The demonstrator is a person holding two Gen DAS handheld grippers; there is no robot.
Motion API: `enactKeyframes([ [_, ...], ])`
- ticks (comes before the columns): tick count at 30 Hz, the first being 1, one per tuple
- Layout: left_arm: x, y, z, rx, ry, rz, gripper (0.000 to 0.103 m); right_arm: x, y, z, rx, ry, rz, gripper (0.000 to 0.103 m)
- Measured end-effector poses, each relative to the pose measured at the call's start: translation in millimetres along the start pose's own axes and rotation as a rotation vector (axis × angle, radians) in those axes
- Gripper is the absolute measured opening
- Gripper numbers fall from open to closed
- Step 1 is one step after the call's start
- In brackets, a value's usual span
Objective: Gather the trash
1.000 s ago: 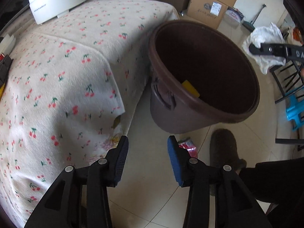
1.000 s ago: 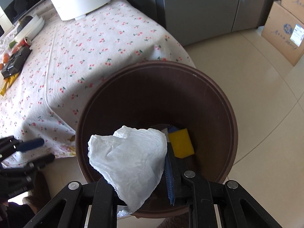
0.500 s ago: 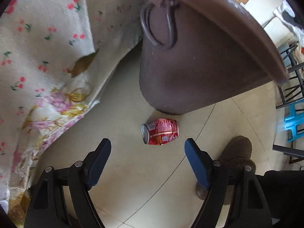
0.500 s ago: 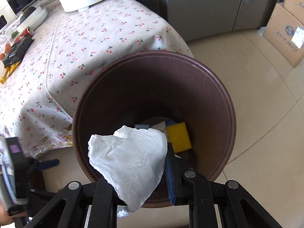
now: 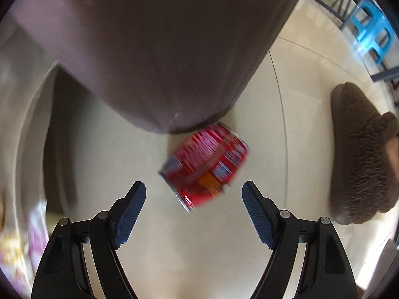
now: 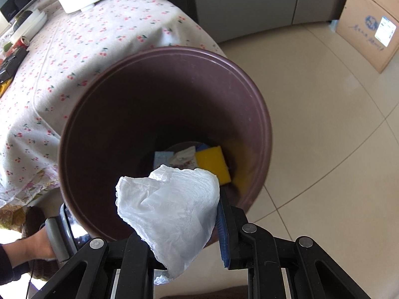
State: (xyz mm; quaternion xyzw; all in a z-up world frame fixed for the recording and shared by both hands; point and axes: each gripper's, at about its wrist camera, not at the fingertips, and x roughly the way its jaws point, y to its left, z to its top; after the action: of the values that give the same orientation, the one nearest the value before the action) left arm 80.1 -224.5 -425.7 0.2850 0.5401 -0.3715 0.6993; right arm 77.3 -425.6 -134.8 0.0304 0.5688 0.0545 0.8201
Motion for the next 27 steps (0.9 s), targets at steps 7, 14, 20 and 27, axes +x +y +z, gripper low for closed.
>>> enactKeyframes([
  [7,25,1,4,0.129,-0.001,-0.065,0.082,12,-11,-3,0.011,0.033,0.0,0.022],
  [14,45,-12,4,0.202,0.038,-0.093,0.075,19,-4,-2,-0.002,0.052,-0.001,0.022],
  [20,53,-19,7,0.22,0.052,-0.087,0.071,24,-1,-3,-0.009,0.067,-0.006,0.022],
  [27,54,-17,9,0.182,0.044,-0.087,0.067,27,2,-3,-0.015,0.071,-0.013,0.022],
])
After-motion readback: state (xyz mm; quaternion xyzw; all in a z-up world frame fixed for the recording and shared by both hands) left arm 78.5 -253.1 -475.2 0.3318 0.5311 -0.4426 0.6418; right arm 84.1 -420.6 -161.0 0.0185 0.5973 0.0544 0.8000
